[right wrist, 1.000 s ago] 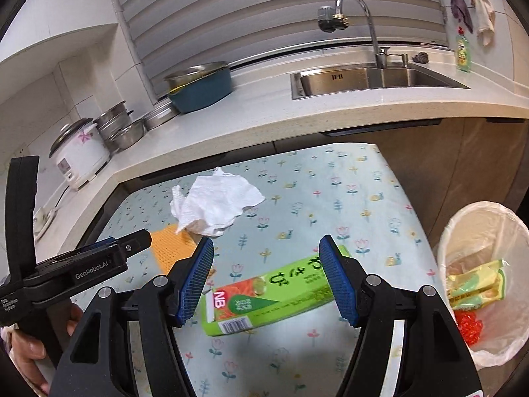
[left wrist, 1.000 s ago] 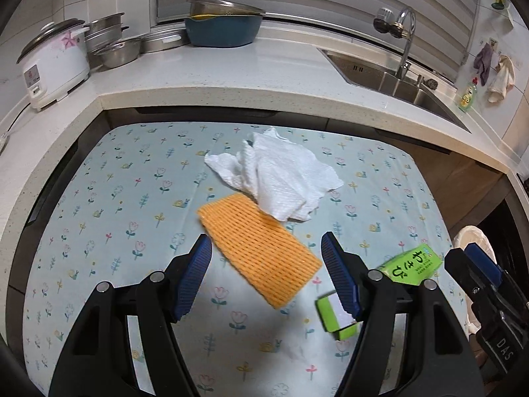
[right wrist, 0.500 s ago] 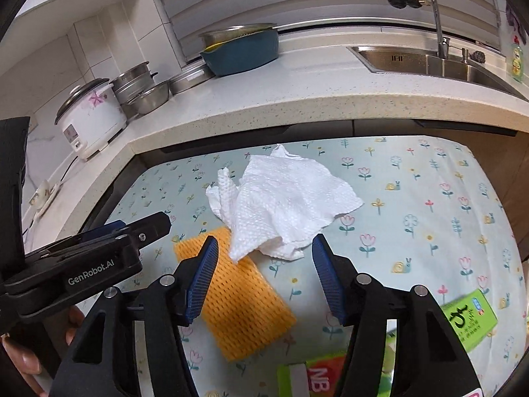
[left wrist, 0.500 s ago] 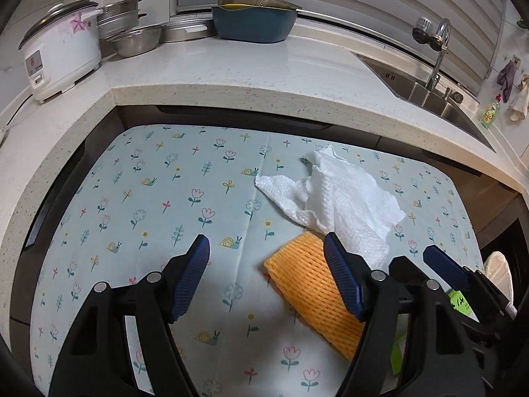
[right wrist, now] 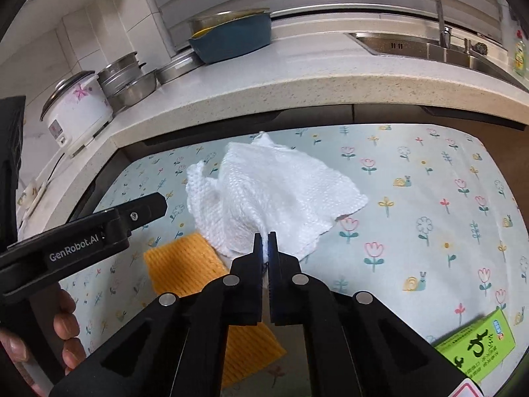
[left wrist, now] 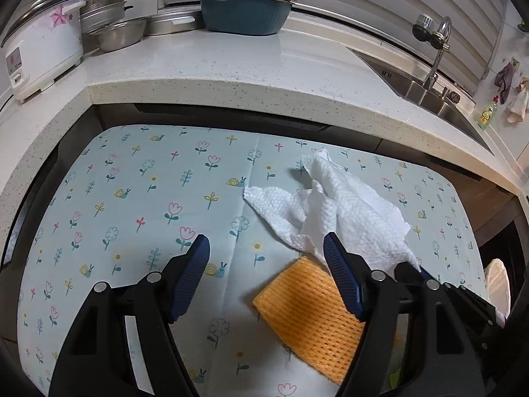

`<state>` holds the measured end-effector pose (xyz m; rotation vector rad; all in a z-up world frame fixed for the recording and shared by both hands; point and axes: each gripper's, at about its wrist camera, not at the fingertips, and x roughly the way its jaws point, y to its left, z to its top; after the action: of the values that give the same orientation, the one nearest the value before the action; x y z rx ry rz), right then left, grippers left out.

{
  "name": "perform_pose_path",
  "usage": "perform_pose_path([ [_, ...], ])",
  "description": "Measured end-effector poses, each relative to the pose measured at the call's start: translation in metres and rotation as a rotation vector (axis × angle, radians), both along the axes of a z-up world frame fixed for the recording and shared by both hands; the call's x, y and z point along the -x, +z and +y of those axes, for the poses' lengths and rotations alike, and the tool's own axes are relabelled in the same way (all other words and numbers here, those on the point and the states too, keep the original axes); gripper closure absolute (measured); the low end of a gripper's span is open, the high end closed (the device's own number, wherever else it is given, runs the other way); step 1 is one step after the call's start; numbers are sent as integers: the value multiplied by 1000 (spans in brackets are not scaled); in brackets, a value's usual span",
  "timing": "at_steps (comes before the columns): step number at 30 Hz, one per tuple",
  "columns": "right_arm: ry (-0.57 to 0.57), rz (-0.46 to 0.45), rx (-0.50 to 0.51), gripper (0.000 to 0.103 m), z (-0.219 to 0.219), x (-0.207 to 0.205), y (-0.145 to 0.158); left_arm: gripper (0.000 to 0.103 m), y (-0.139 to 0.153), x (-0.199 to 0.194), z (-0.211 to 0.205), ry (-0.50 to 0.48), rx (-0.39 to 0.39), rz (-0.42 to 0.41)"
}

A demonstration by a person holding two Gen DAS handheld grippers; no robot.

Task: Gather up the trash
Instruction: 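Grasp the white tissue with the left tool while the right tool grasps its other end, then carry the tissue and steel wool over the bin and open both tools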

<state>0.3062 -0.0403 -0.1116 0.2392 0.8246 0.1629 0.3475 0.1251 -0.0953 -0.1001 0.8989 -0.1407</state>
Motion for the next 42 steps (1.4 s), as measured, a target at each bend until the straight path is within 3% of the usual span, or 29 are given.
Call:
perform_pose_path([
  [5, -94, -32, -15, 100, -36, 11, 9, 28, -6, -7, -29, -45, 3, 10],
  [9, -122, -28, -23, 100, -52, 12, 7, 33, -18, -20, -47, -62, -13, 18],
  [10, -123, -26, -22, 100, -54, 11, 6, 37, -21, -23, -50, -68, -12, 23],
  [13, -119, -20, -27, 100, -56, 10, 4, 65, -28, -30, -57, -84, -16, 47],
  [15, -115, -26, -29, 100, -56, 9, 6, 90, -30, -30, -59, -98, -11, 56],
  [17, -113, -38, -32, 100, -57, 10, 10, 98, -27, -27, -61, -108, -9, 52],
  [26, -161, -115, -41, 100, -87, 36, 52, 100, 22, 7, -84, -145, -2, -18],
  [42, -317, -217, -18, 100, -198, 141, 114, 100, 97, 103, -223, -336, 0, -116],
])
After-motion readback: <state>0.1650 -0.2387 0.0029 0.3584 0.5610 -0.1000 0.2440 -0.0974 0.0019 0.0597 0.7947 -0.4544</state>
